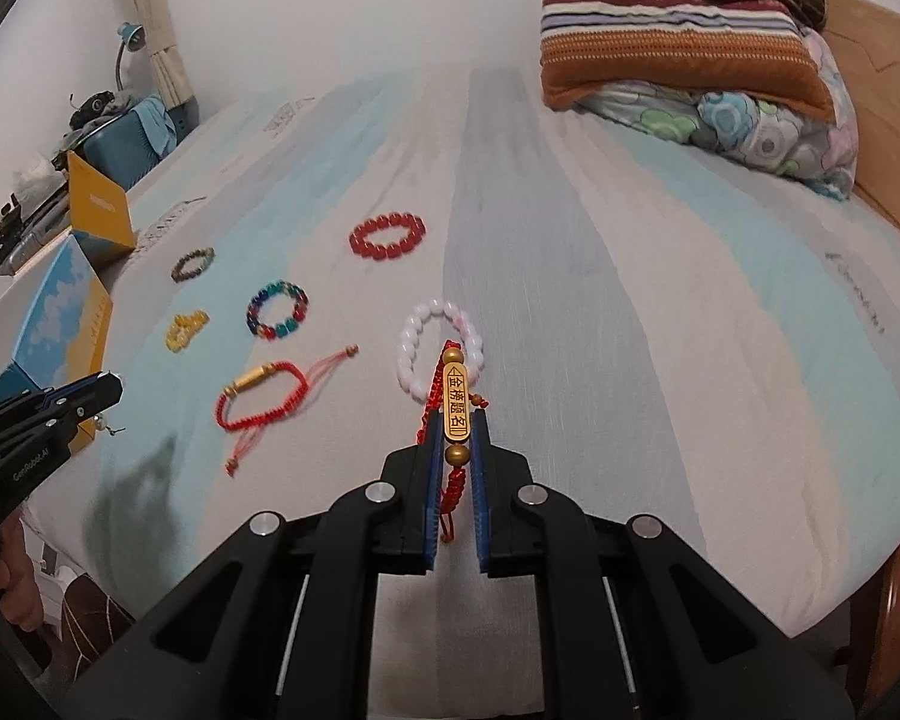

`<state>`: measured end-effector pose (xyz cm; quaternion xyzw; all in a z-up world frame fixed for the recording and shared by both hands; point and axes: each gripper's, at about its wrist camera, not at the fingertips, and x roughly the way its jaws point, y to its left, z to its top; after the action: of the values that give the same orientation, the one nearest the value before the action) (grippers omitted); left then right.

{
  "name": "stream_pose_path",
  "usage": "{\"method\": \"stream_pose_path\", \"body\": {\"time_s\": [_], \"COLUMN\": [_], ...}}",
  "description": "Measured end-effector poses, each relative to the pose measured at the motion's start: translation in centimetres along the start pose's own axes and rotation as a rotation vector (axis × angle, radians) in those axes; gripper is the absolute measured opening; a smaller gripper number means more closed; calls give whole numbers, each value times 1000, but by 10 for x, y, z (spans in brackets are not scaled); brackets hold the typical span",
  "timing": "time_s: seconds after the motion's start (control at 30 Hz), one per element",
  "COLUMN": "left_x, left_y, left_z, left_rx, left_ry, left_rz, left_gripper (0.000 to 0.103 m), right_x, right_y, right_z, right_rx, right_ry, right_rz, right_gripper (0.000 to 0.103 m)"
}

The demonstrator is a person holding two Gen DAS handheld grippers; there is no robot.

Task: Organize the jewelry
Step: 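Carry the pearls and red cord bracelet into the white box with both tools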

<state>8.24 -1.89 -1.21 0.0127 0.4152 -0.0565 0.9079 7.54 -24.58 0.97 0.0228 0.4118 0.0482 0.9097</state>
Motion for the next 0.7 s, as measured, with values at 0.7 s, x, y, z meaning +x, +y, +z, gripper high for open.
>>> {"method": "stream_pose_path", "body": {"time_s": [0.7], "left_x": [-62], "left_y": [59], "left_z": [75], "left_rx": [-74], "left_ry": [-59], "left_rz": [81], "left_gripper": [11], "right_x": [-37], "right_y": [84], "right_z": [119], "right_rx": [-144], "right_ry": [-89], "right_rz": [98], "right_gripper": [8]}}
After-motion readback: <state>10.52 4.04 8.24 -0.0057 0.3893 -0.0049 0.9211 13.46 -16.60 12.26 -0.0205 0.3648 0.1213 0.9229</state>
